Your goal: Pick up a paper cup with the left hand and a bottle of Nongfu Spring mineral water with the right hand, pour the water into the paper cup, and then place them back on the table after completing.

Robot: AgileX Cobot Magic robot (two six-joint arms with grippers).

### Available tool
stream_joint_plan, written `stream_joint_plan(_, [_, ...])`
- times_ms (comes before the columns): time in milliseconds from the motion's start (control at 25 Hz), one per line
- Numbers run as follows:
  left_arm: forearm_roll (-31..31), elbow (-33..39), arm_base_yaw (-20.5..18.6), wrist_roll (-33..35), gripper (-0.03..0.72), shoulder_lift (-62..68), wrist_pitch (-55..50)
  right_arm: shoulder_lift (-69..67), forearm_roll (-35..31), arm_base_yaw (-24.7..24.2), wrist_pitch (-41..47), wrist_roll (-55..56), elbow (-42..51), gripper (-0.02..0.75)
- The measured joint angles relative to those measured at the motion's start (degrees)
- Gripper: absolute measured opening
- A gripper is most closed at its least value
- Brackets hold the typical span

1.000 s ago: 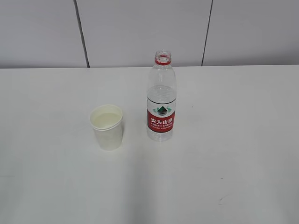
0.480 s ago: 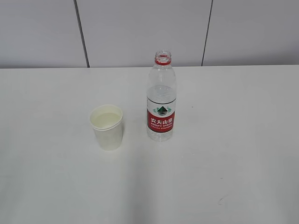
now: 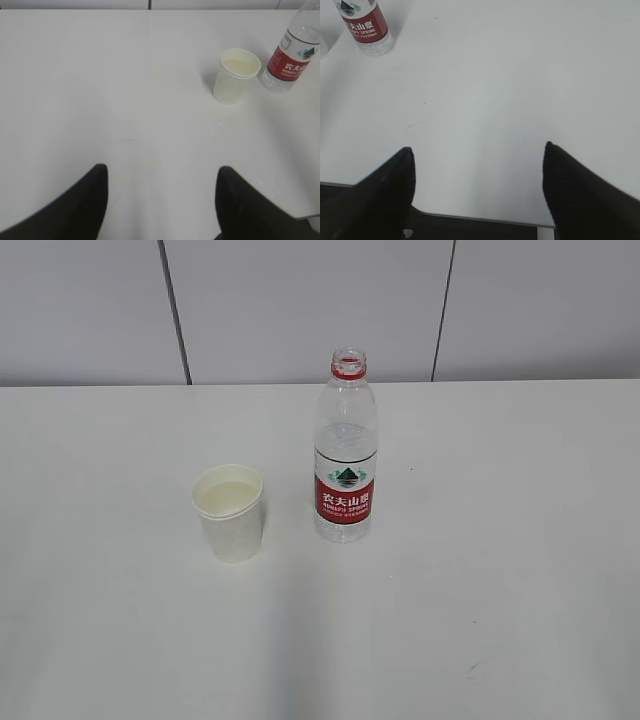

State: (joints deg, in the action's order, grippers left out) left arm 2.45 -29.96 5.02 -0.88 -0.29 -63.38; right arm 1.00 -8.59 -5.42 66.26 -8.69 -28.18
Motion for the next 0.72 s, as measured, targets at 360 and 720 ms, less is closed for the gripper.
stream_joint_plan(360, [0.0, 0.0, 0.0, 0.0, 0.426, 0.0, 0.0, 0.0, 0.0, 0.1, 0.0, 0.0, 0.0, 0.587])
stream_joint_plan(720, [0.0, 0.0, 0.0, 0.0, 0.426, 0.0, 0.0, 0.0, 0.0, 0.5, 0.0, 0.0, 0.0, 0.587])
